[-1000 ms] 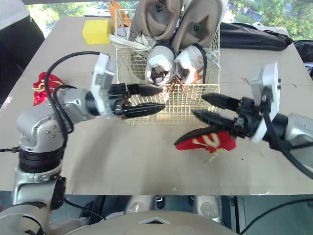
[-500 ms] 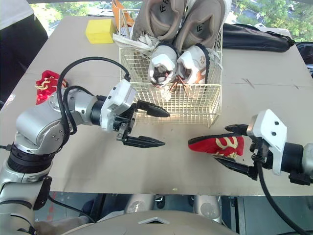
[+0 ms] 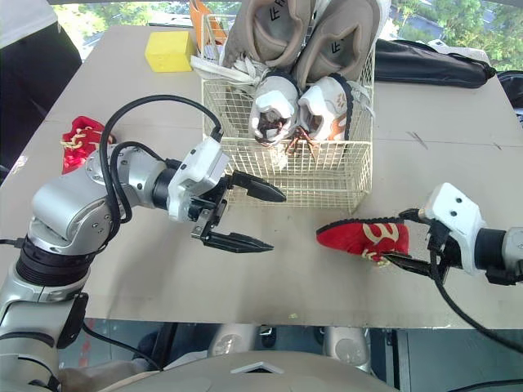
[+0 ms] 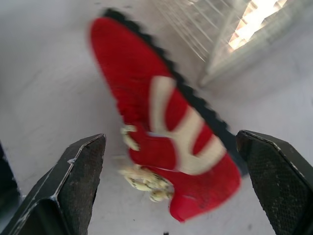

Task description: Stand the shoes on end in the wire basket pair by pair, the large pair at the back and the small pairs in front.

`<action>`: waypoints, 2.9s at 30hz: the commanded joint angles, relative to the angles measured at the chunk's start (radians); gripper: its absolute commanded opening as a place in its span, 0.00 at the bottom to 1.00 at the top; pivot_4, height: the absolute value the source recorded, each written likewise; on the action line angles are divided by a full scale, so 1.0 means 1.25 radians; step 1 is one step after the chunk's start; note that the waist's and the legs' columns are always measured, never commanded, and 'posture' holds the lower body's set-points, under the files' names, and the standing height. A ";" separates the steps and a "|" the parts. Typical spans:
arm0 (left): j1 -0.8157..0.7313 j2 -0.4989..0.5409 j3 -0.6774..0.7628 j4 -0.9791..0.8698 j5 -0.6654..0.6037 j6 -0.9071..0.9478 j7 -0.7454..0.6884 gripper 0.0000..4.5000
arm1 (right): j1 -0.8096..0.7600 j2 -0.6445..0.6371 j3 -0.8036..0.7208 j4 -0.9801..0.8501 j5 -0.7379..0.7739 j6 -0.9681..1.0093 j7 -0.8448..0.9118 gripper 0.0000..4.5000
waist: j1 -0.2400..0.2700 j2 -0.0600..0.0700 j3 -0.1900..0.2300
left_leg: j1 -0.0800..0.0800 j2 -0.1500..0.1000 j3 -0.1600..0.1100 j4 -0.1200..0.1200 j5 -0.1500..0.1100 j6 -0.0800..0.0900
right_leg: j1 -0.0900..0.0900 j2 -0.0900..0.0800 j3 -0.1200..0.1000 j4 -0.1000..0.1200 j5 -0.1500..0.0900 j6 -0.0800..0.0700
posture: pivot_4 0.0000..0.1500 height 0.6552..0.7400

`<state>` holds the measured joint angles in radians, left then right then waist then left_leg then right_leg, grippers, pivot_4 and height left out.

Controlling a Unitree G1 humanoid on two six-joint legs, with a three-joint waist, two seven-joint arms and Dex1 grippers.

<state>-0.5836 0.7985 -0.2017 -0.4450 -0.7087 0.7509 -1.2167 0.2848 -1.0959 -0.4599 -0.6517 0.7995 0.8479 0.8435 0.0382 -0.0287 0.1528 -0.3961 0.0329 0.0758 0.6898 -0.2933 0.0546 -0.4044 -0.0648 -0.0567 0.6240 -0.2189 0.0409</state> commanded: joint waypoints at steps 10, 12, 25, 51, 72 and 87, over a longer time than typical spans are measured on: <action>0.006 -0.002 0.034 -0.032 -0.012 0.004 0.029 0.99 | 0.005 0.057 -0.054 0.032 -0.006 0.014 0.008 0.93 | -0.001 0.000 0.000 | 0.000 0.000 0.000 0.000 0.000 0.000 | 0.000 0.000 0.000 0.000 -0.001 0.001 | 1.00 1.00; 0.004 -0.004 0.033 -0.030 -0.010 0.003 0.029 0.99 | -0.032 0.077 -0.059 0.051 0.047 0.047 0.002 0.93 | -0.001 0.000 0.000 | 0.001 0.000 0.000 0.000 0.000 0.000 | 0.000 0.000 0.000 0.000 0.000 0.001 | 1.00 1.00; 0.006 -0.004 0.035 -0.032 -0.012 0.007 0.032 0.99 | -0.130 0.054 0.087 0.103 -0.028 -0.006 0.057 0.93 | -0.001 0.000 0.000 | 0.001 0.000 0.000 0.000 0.000 0.000 | 0.000 0.000 0.000 0.001 0.000 0.000 | 1.00 1.00; 0.012 -0.011 0.039 -0.027 -0.002 0.000 0.028 1.00 | 0.039 0.272 -0.009 0.023 -0.068 0.106 -0.173 0.34 | -0.002 0.001 -0.001 | 0.002 0.000 0.001 0.000 0.000 0.000 | 0.000 0.000 0.001 0.002 0.000 0.000 | 1.00 1.00; -0.133 -0.033 0.074 0.038 -0.196 0.324 0.131 1.00 | -0.031 0.175 -0.262 -0.220 0.157 0.181 -0.236 0.02 | -0.001 0.001 -0.001 | 0.001 0.000 0.000 0.000 0.000 0.000 | 0.000 0.001 0.000 0.002 -0.001 0.002 | 1.00 1.00; -0.233 -0.081 0.002 0.122 -0.144 0.312 0.084 1.00 | 0.076 0.081 -0.502 -0.243 0.412 0.169 -0.360 0.02 | -0.001 0.000 -0.002 | 0.001 -0.001 0.000 0.000 0.000 0.000 | 0.001 0.000 0.003 0.001 0.000 0.001 | 1.00 1.00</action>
<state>-0.8585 0.6949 -0.2045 -0.2839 -0.9042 1.1772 -1.0885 0.3747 -1.0046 -1.0881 -0.9727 1.2954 1.0788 0.4604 0.0370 -0.0287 0.1508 -0.3950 0.0319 0.0755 0.6902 -0.2933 0.0547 -0.4037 -0.0643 -0.0528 0.6258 -0.2190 0.0415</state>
